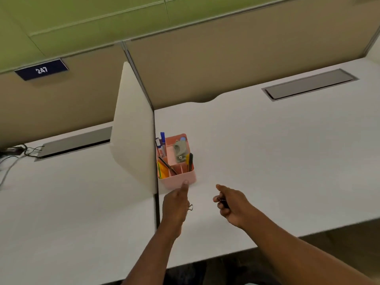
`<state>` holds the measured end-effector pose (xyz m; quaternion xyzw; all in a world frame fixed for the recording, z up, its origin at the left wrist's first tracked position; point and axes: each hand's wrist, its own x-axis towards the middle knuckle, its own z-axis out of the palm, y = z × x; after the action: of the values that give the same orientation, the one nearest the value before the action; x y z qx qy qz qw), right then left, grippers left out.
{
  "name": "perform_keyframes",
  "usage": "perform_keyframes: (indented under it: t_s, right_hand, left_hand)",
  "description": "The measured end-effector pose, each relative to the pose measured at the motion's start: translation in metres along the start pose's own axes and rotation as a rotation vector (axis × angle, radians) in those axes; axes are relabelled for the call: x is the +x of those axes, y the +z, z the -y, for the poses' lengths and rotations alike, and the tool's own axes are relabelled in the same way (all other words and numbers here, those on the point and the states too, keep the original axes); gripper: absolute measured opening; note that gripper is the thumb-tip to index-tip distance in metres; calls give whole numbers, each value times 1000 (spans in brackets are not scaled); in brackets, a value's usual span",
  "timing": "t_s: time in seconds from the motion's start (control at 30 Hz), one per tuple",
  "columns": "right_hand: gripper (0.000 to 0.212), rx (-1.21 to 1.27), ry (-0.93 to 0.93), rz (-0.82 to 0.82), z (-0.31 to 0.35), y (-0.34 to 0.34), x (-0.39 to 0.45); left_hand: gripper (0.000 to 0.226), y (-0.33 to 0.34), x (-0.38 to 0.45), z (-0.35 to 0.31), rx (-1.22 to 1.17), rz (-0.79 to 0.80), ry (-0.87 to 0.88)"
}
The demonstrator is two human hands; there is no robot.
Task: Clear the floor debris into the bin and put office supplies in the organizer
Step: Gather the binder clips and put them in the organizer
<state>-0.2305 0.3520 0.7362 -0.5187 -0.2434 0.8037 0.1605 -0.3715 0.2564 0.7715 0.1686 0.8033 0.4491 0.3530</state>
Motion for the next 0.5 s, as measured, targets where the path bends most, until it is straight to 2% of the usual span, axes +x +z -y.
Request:
perform_keyframes:
  t_s: [0.07,0.17,0.23,0.3,0.37,0.5]
  right_hand:
    - [25,-69,-15,2,24,5,31]
    - [23,-157,-18,27,52,18,77]
    - [22,-214,-8,41,66,30,105]
    - [19,-255,19,60,77,42,130]
    - [17,-261,32,65,83,51,147]
    - [16,-241,108,102,94,58,183]
  left_hand:
    - [60,7,31,-8,309,-71,258]
    - [49,12,74,-9,640,-157,418]
    - [56,15,94,-6,765,-151,417]
    - [69,20,108,-3,843,-125,345]
    - [79,21,114,0,867,-111,270]
    - [84,23,132,8,900,-158,179]
